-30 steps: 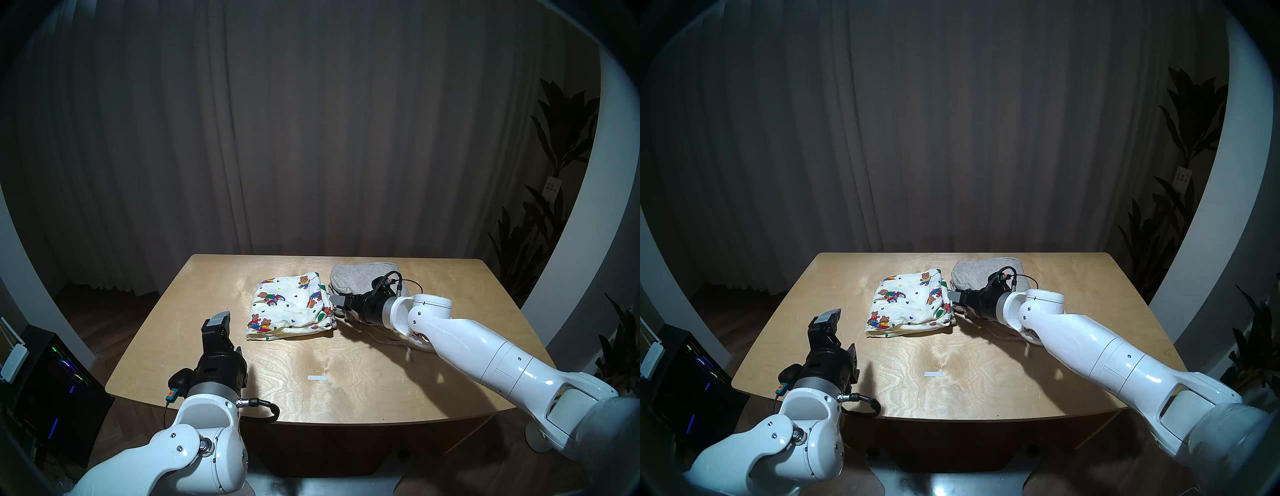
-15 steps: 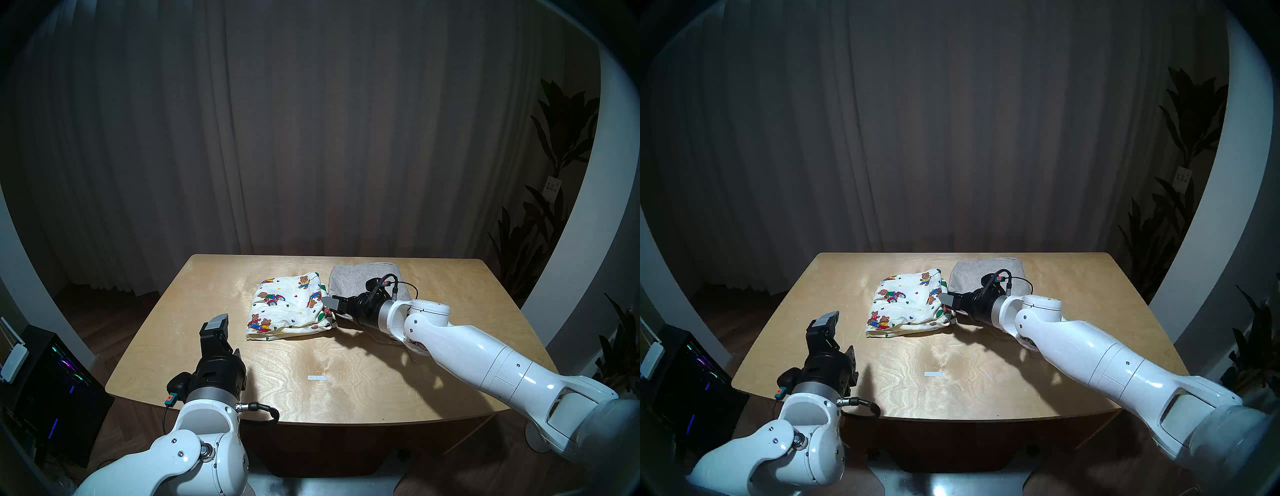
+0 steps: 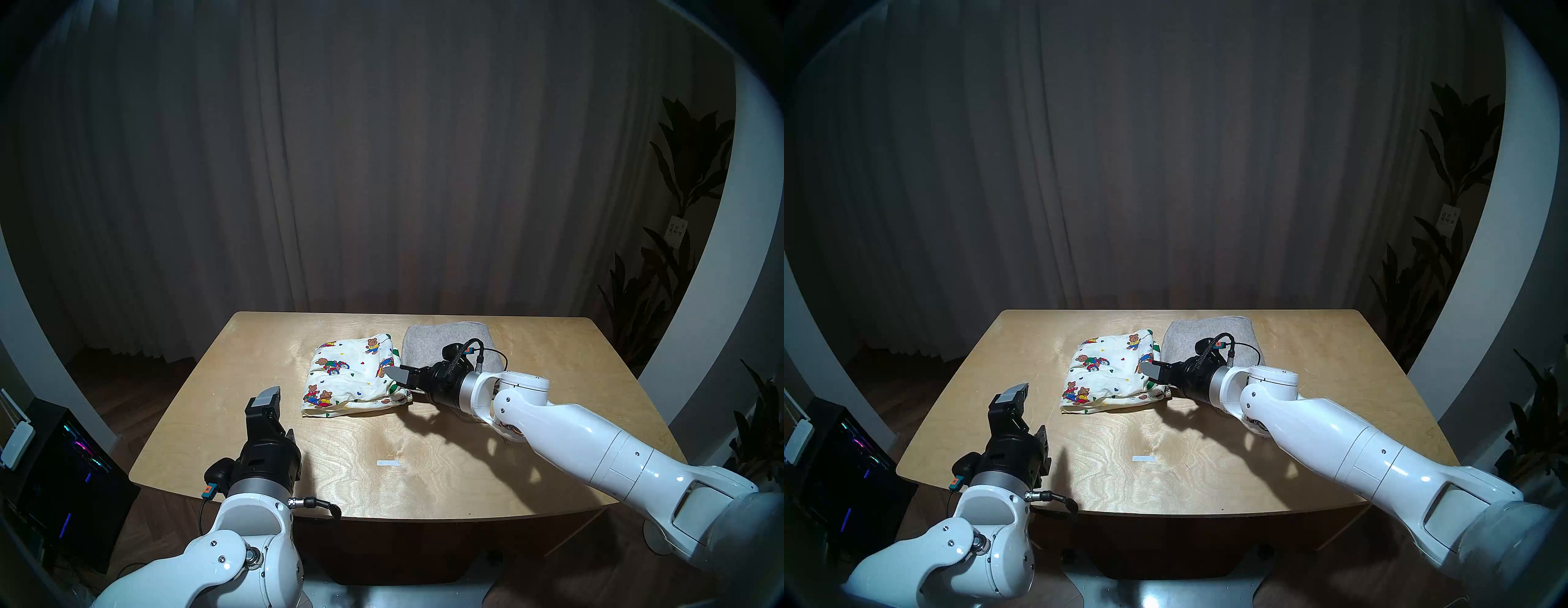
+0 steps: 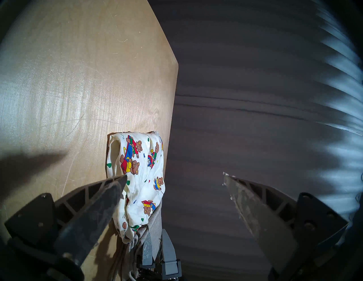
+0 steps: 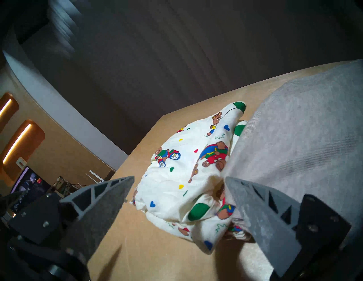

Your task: Fold pants twice and stack them

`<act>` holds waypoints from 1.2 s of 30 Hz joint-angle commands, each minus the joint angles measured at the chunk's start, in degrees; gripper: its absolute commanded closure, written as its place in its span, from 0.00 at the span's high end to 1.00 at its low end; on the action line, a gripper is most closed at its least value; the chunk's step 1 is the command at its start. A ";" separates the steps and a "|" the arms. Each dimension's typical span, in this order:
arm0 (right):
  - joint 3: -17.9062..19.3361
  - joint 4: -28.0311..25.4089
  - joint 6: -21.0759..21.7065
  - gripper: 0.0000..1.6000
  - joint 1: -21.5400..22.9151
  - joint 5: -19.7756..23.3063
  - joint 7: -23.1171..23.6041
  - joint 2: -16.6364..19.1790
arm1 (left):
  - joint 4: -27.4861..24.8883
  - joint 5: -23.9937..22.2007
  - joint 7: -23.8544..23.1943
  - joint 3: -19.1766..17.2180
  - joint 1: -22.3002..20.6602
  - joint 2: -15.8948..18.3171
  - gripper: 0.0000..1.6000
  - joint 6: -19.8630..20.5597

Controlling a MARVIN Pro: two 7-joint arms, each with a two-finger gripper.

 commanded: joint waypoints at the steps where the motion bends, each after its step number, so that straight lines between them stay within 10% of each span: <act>1: 3.60 -6.78 -1.27 1.00 -4.76 6.66 0.60 2.90 | 1.56 -0.27 0.58 -0.94 -2.66 1.30 1.00 2.53; 18: 11.69 -19.08 -7.22 1.00 -15.30 29.73 -8.61 2.21 | 5.57 -0.22 2.73 -2.06 -6.27 3.20 1.00 6.74; 36: 20.76 -29.87 -24.23 1.00 -23.63 46.23 -28.78 3.24 | 7.02 -1.40 6.64 -0.46 -11.28 3.69 1.00 14.58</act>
